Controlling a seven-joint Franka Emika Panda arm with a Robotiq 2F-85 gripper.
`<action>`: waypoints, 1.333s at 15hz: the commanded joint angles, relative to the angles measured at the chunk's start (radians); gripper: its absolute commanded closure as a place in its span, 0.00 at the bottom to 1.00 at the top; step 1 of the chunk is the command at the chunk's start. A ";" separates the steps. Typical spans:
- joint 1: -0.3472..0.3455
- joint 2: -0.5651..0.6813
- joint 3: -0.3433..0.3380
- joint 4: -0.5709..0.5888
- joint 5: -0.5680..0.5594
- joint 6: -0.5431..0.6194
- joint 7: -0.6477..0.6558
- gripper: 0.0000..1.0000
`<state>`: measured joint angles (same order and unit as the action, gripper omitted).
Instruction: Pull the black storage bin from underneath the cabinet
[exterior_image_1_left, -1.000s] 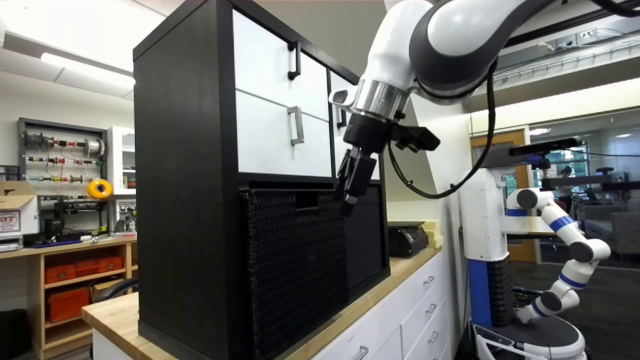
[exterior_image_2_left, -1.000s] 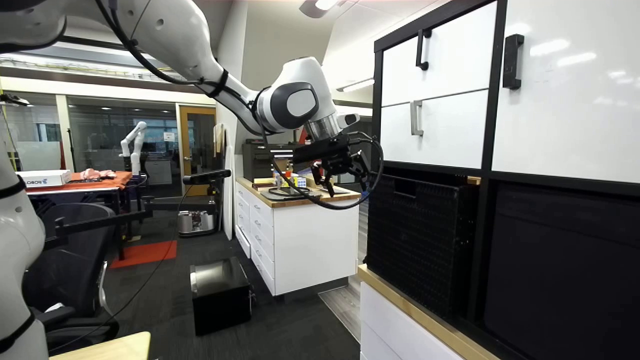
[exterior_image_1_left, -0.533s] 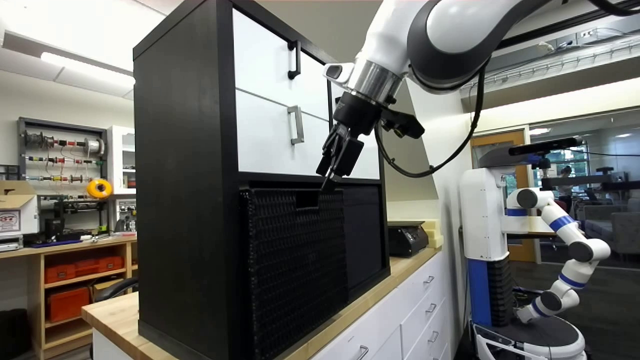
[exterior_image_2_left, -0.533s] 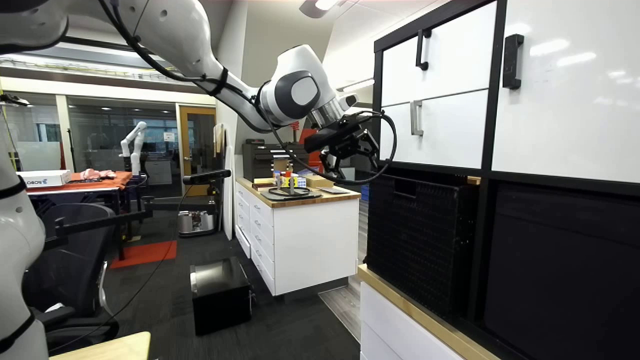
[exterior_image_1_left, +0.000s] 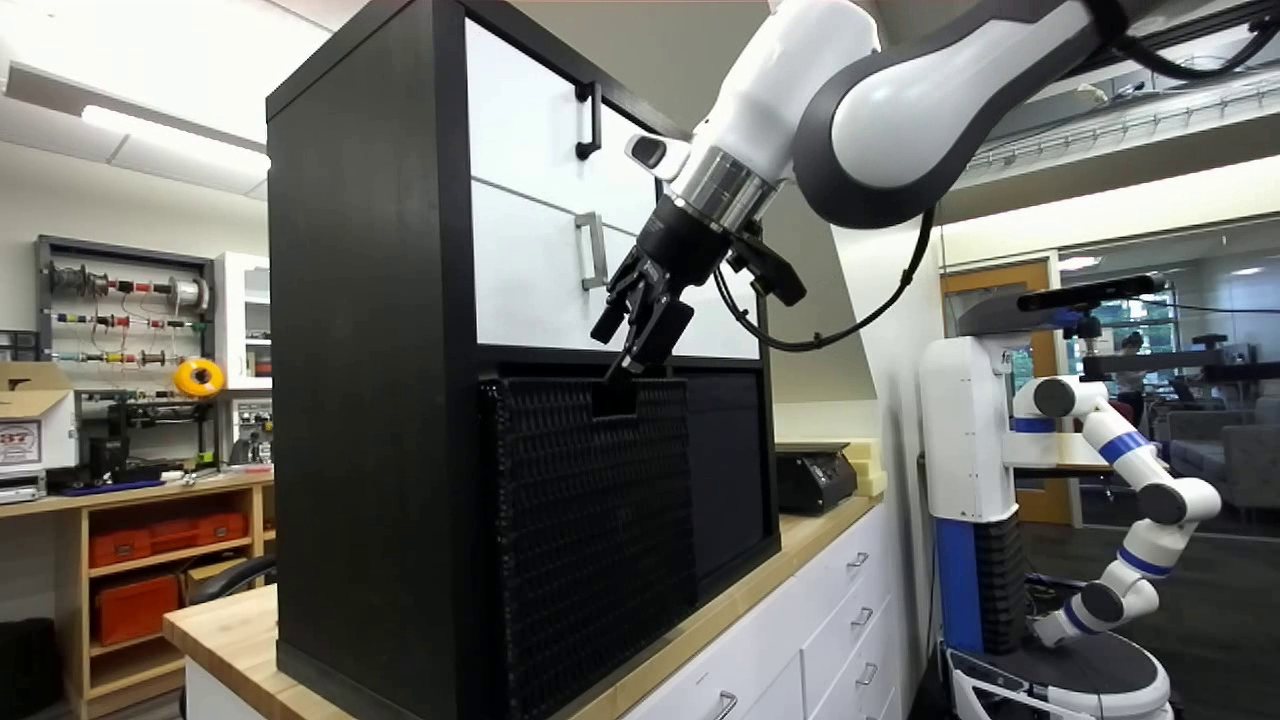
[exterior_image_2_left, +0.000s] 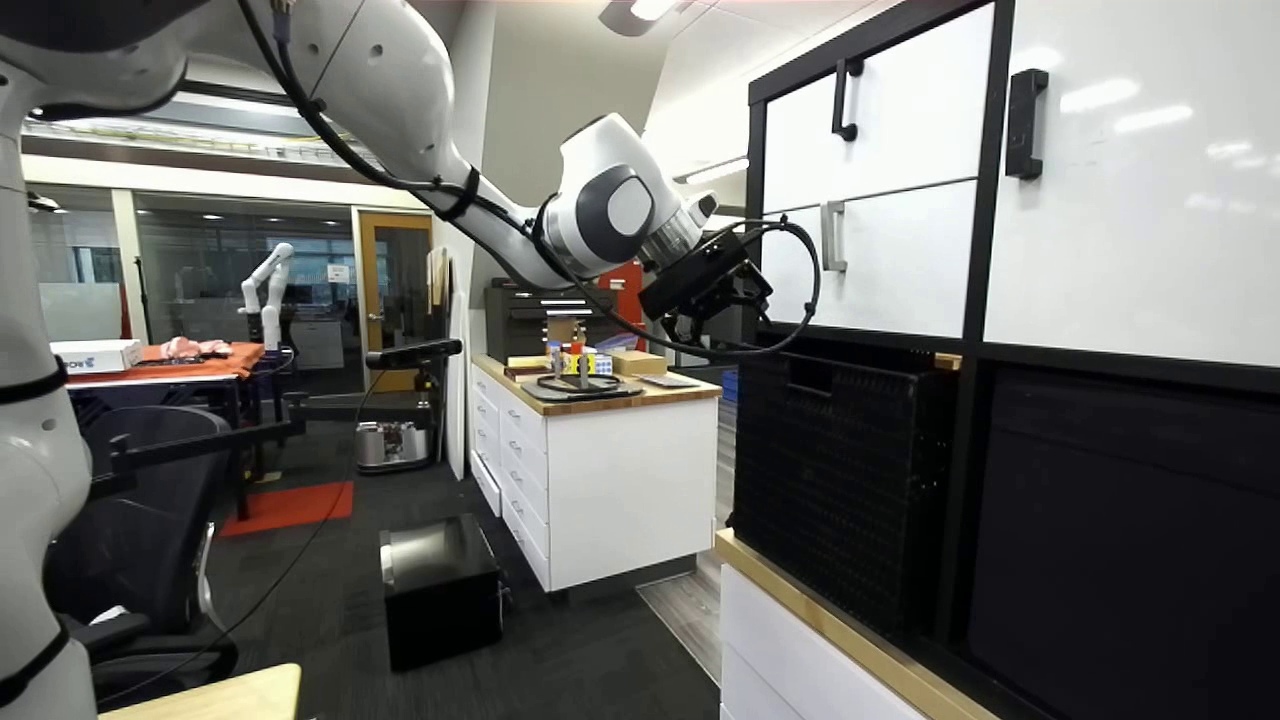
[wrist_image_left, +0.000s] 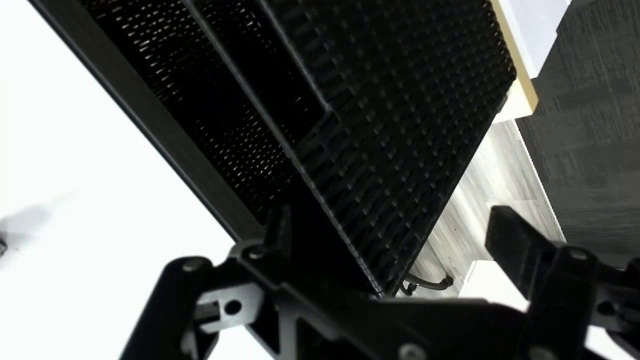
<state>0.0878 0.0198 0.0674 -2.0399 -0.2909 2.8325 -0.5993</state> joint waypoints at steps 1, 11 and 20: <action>-0.008 0.060 -0.007 0.052 -0.038 0.069 -0.053 0.00; -0.014 0.192 0.005 0.155 0.002 0.083 -0.148 0.00; -0.030 0.254 0.031 0.231 0.060 0.067 -0.223 0.55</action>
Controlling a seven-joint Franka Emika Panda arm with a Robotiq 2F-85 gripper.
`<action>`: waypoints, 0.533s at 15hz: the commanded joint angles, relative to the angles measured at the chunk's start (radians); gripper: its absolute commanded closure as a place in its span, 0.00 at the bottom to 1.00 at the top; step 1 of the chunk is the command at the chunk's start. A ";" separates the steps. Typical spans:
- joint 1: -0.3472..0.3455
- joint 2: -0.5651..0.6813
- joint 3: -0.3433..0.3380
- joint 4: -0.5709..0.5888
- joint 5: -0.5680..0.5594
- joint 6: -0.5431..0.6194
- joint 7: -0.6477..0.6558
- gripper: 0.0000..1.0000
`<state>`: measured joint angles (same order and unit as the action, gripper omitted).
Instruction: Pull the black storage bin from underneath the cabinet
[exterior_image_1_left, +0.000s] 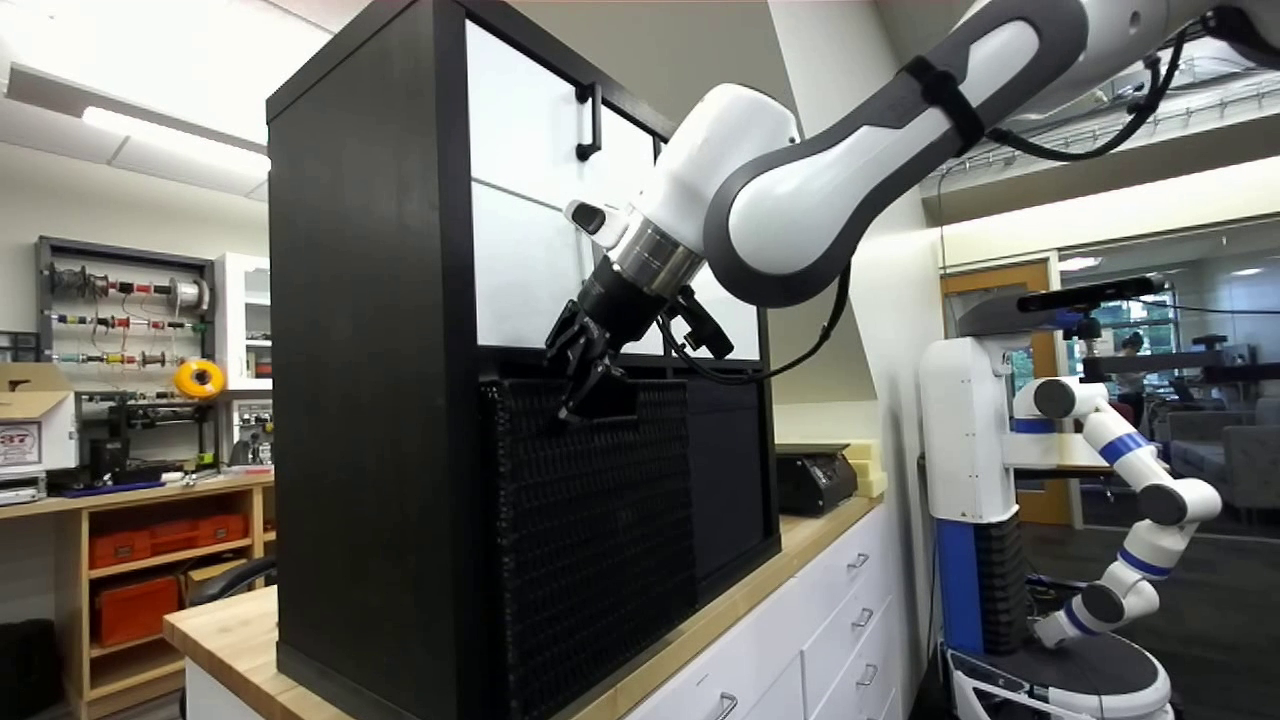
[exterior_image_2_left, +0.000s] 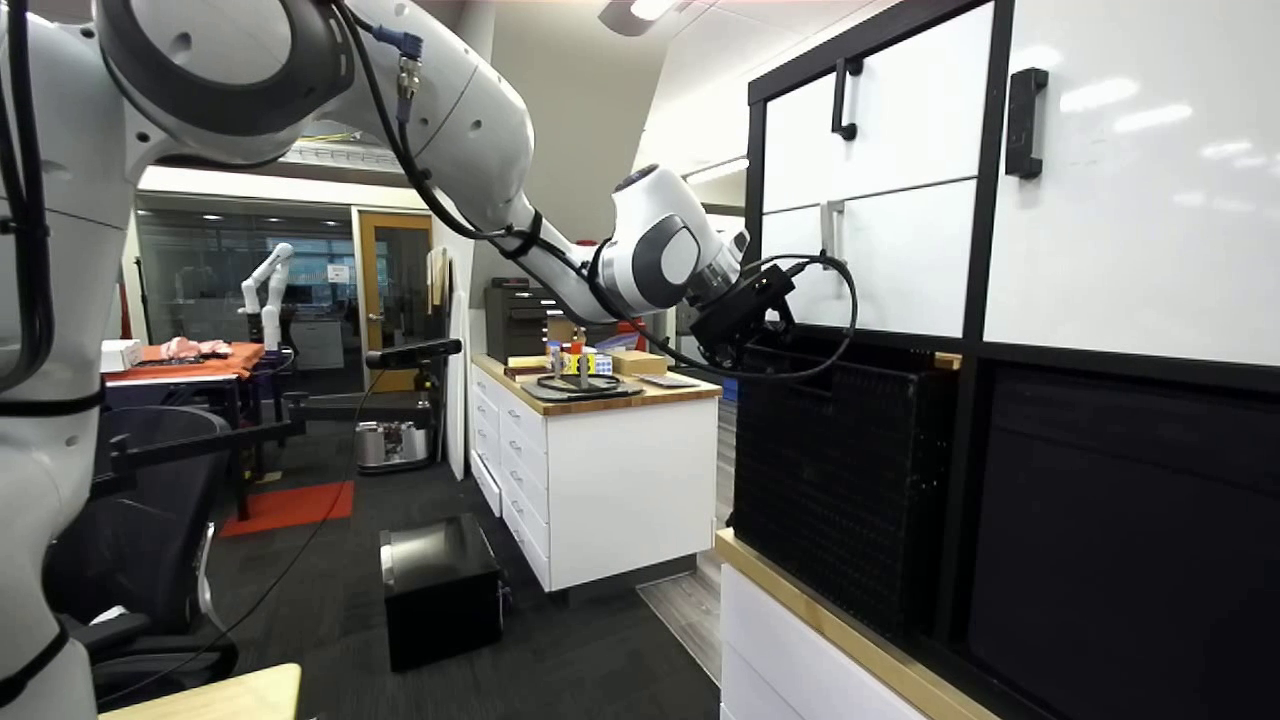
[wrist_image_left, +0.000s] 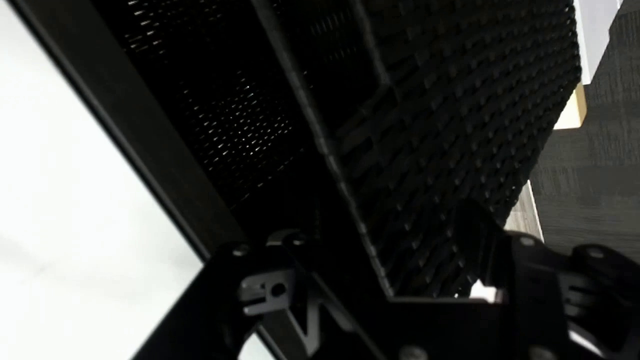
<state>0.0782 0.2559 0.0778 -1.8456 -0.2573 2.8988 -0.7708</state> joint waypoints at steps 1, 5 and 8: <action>-0.022 0.017 0.022 0.040 0.029 0.000 -0.057 0.61; -0.028 -0.002 0.035 0.029 0.048 -0.004 -0.090 0.86; -0.038 -0.037 0.055 -0.005 0.079 -0.008 -0.142 0.97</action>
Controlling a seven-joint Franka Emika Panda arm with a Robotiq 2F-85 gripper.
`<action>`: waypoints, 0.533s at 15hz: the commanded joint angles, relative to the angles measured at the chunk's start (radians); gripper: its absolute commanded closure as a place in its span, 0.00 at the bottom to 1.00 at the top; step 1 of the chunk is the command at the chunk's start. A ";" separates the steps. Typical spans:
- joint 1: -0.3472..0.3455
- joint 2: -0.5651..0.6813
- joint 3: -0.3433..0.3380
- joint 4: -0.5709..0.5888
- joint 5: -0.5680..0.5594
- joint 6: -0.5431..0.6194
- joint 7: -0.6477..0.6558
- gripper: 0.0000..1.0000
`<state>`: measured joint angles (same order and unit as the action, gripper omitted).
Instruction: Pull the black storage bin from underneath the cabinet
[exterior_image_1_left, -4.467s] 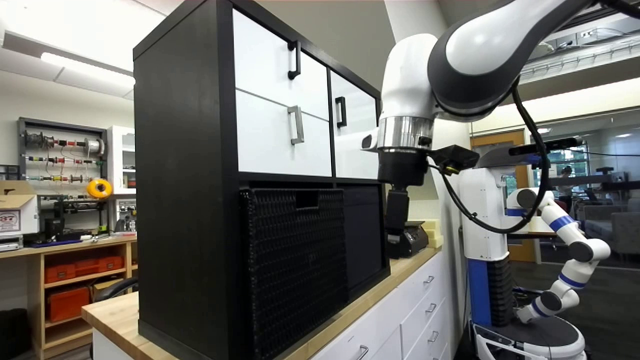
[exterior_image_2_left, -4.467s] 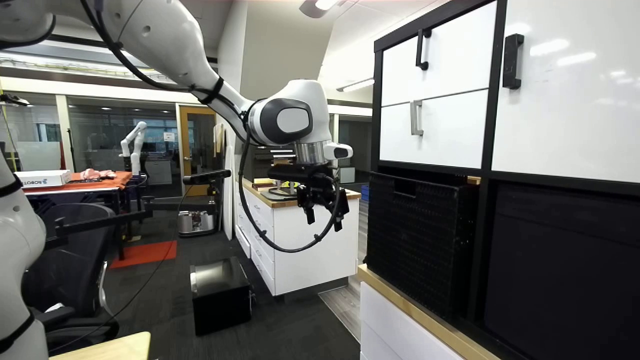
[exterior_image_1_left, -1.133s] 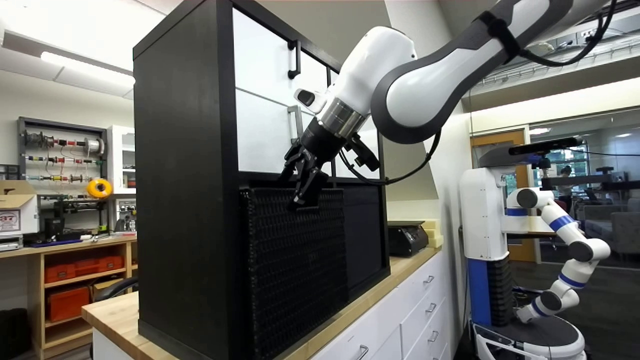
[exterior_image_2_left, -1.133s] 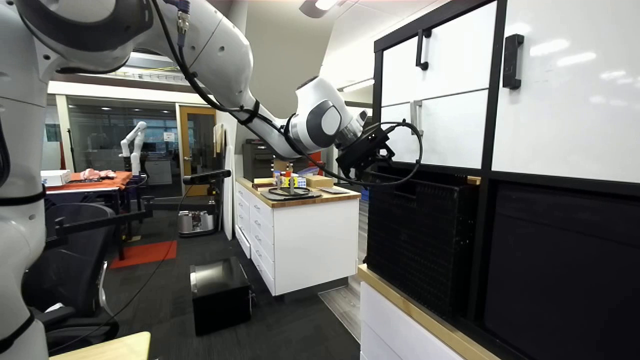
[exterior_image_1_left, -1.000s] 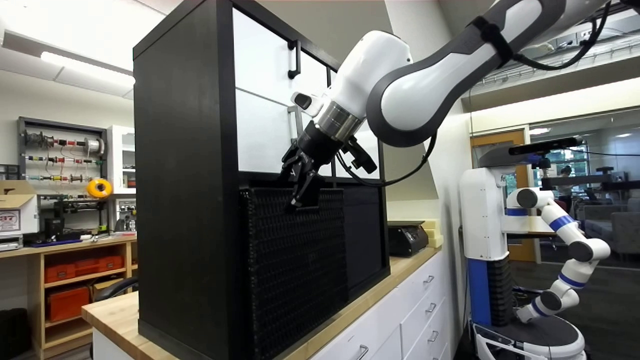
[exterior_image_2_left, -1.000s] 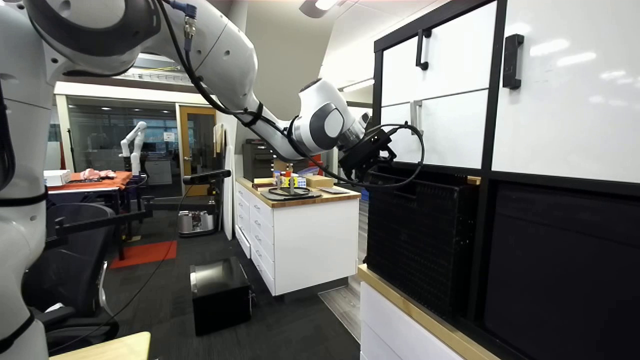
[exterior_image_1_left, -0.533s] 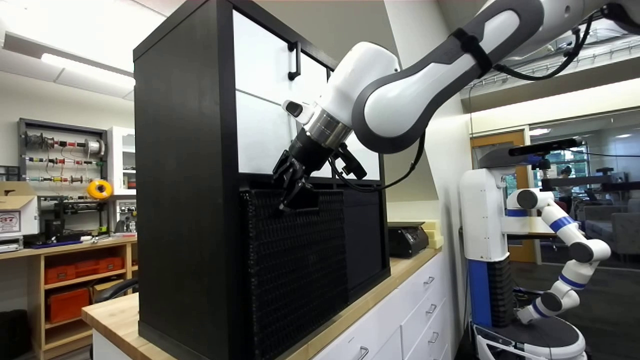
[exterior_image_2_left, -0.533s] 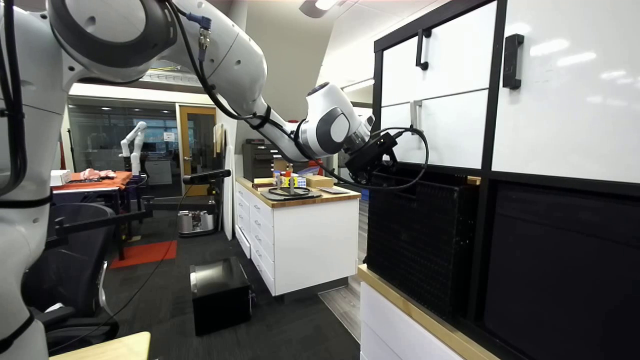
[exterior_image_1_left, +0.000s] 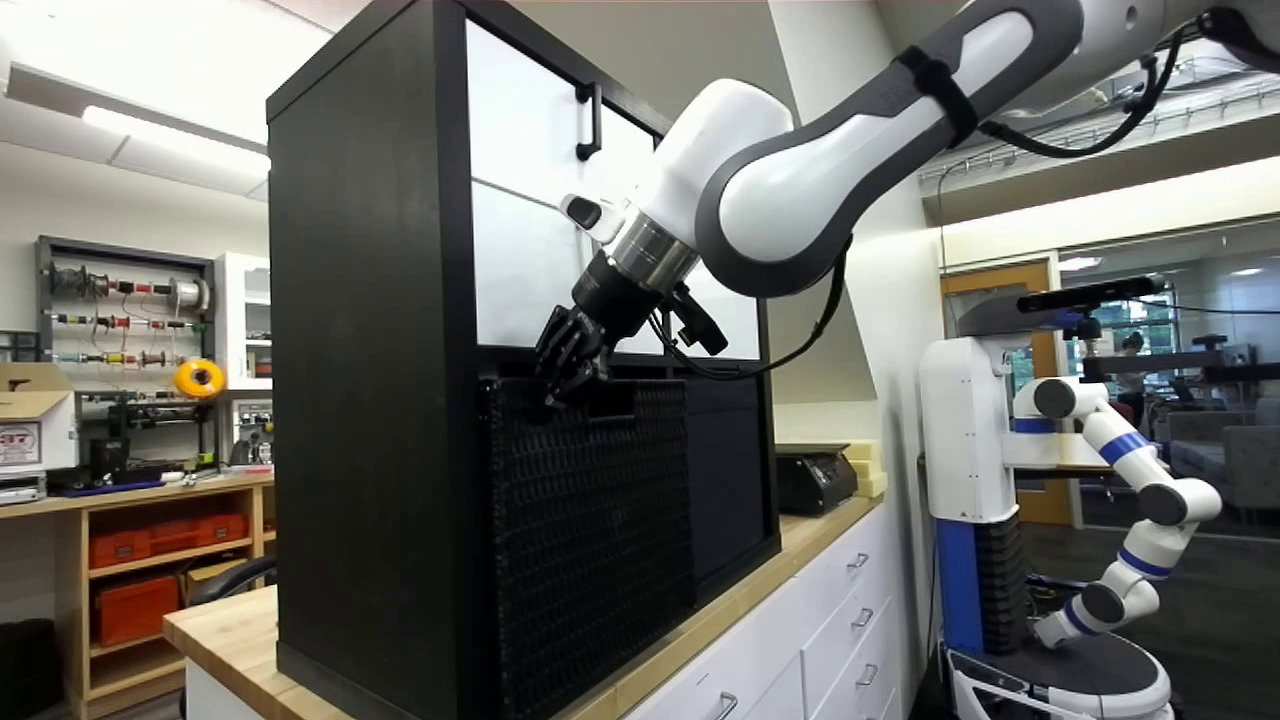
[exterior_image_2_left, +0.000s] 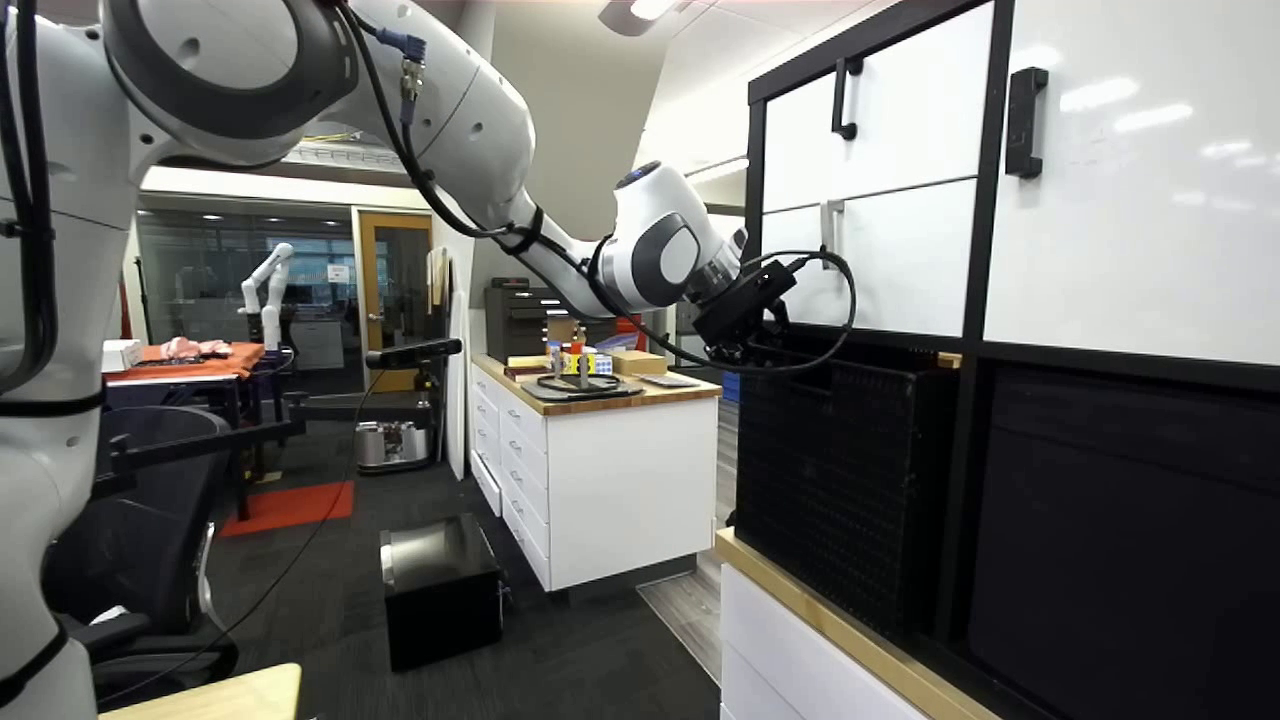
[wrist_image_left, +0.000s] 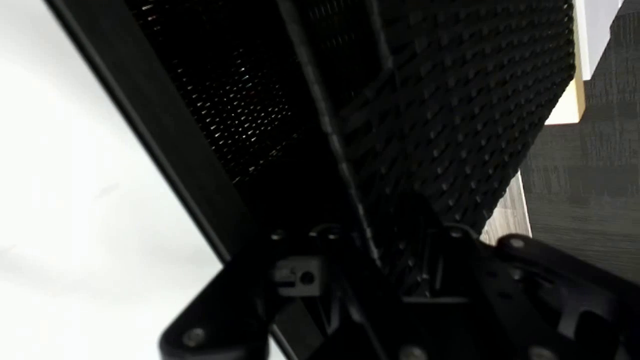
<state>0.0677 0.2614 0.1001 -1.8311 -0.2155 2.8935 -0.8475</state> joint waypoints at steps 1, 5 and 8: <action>-0.031 -0.052 0.039 -0.029 0.047 -0.003 -0.085 0.99; -0.046 -0.102 0.058 -0.077 0.087 -0.013 -0.149 0.97; -0.058 -0.143 0.072 -0.114 0.126 -0.025 -0.193 0.98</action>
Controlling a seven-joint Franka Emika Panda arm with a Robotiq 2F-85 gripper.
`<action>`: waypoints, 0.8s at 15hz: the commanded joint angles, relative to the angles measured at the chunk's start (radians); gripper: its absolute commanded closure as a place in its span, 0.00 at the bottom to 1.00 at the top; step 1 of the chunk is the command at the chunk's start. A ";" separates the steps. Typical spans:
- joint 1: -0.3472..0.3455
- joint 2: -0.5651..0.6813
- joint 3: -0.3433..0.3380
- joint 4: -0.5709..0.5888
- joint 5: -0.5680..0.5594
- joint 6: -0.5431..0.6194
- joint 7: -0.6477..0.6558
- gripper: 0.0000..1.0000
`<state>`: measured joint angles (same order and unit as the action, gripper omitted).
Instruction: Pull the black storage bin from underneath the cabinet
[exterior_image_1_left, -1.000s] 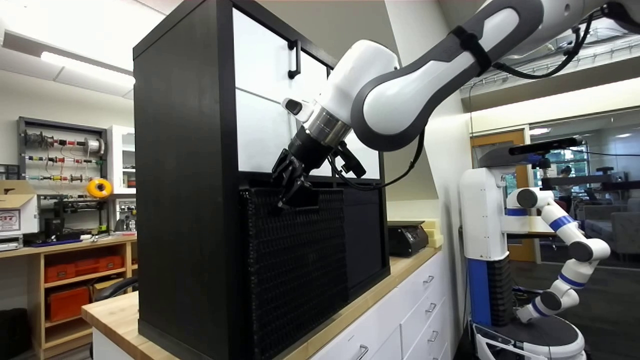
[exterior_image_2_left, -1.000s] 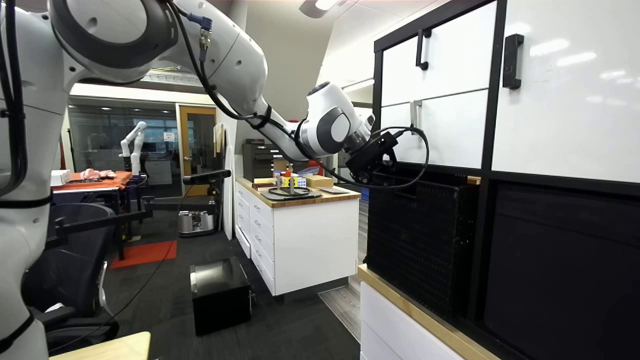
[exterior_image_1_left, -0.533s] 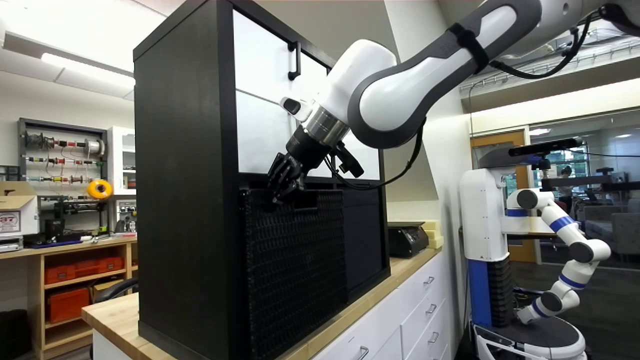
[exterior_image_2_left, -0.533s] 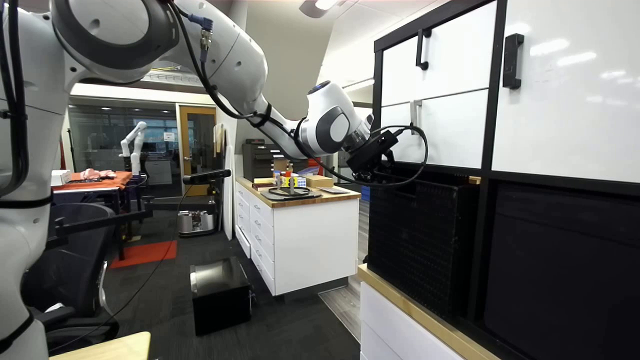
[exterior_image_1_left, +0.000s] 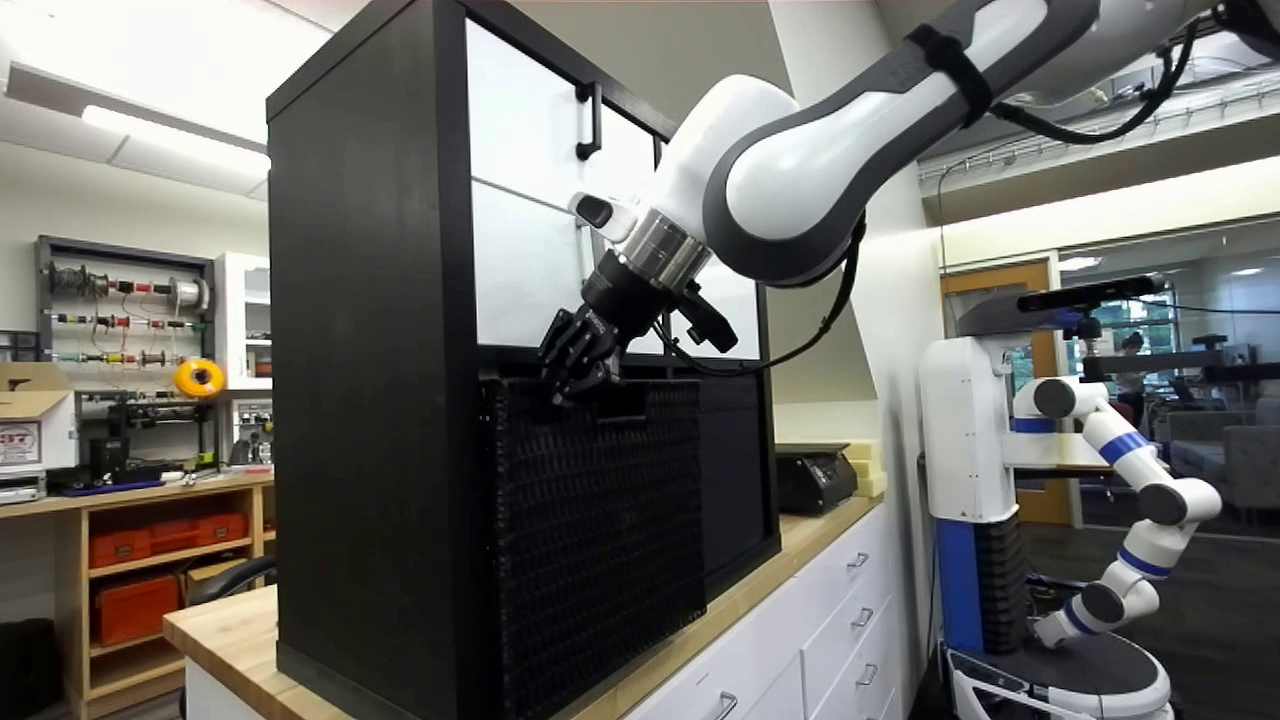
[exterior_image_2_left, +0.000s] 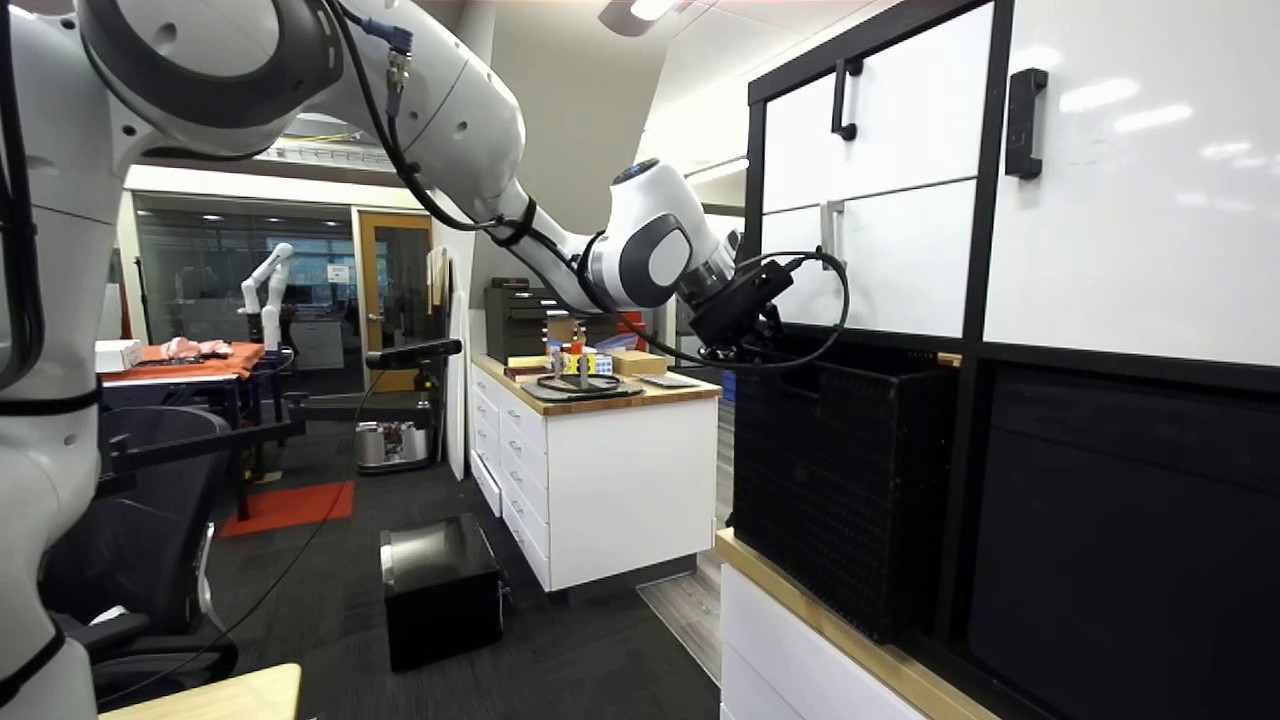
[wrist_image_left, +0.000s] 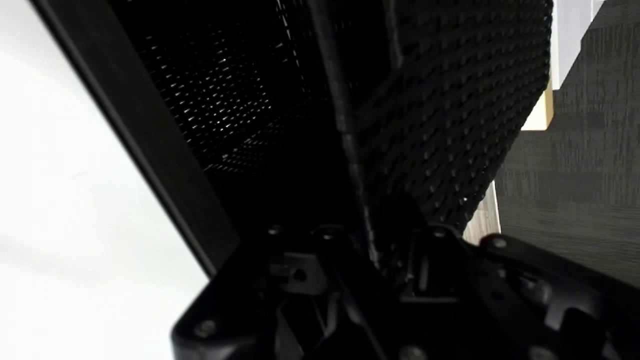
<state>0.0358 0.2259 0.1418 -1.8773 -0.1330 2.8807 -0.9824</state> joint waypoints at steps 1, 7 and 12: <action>-0.028 -0.123 0.033 -0.081 0.055 -0.018 -0.074 0.98; -0.023 -0.231 0.041 -0.165 0.152 -0.083 -0.166 0.98; -0.007 -0.317 0.039 -0.257 0.262 -0.159 -0.224 0.97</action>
<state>0.0258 0.0194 0.1714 -2.0580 0.0507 2.7579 -1.1568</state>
